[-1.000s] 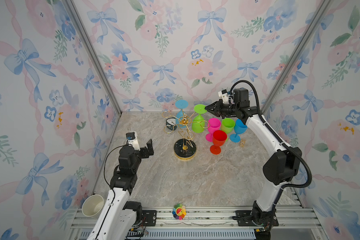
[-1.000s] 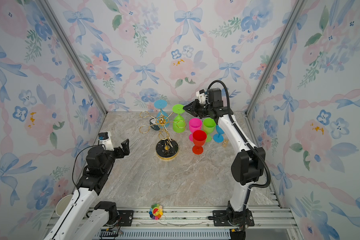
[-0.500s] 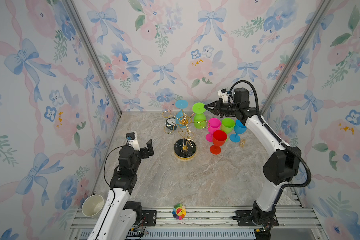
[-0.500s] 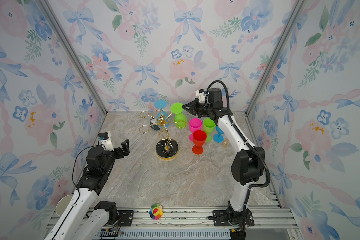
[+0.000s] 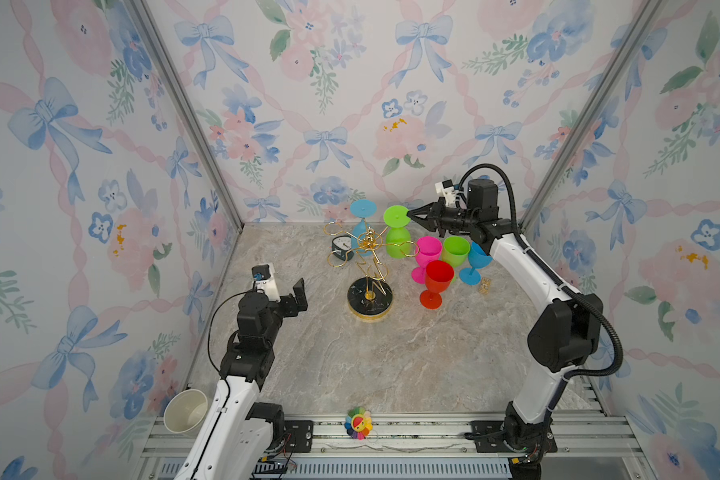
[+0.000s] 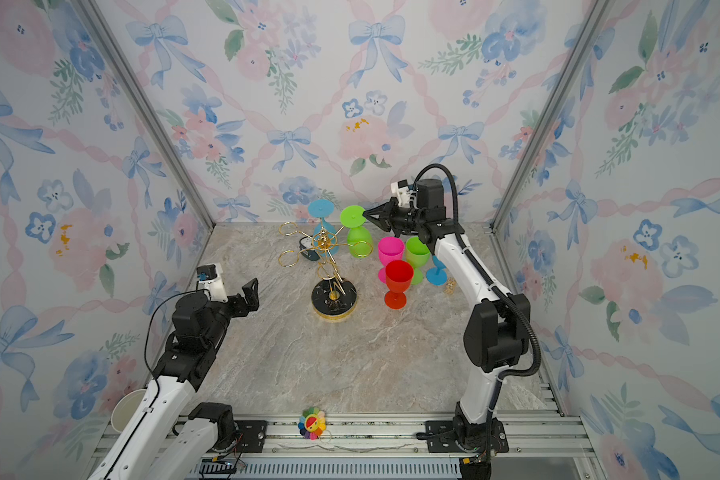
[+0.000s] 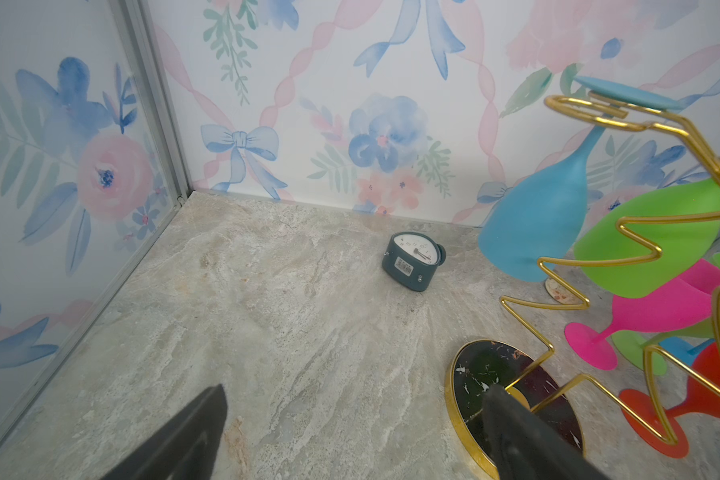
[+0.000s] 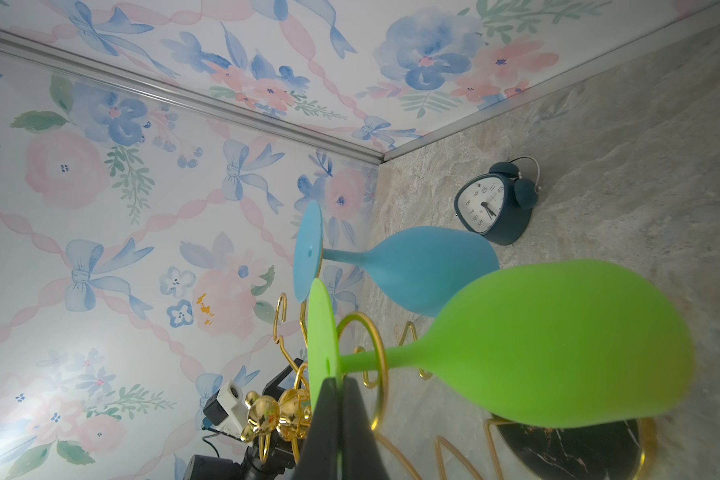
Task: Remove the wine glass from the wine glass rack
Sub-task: 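Reach the right gripper to the green glass base hanging on the rack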
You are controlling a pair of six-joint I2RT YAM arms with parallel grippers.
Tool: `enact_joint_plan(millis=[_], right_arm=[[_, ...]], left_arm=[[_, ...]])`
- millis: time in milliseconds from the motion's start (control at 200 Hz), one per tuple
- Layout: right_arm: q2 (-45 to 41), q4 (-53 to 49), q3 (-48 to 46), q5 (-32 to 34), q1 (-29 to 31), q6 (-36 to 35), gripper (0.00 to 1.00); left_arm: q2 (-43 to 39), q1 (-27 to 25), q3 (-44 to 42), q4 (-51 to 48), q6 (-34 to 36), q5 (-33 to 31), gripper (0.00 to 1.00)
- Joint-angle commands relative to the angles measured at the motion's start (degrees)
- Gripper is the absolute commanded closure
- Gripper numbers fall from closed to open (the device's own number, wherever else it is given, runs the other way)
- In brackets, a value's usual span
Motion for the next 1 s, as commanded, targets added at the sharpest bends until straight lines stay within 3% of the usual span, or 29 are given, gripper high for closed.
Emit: enact_joint_plan(millis=[0,995], right_arm=[[-1.88,1.94,-0.50,-1.35,0.55,0.68,1.00],[-7.32,-3.07,-4.45,-3.03,2.23,-4.84,1.00]], left_arm=[[-0.80,0.51,-0.93,0.80,-0.83,0.66,0.02],[-0.13,0.68,-0.85,0.81,-1.01,1.00,0.02]])
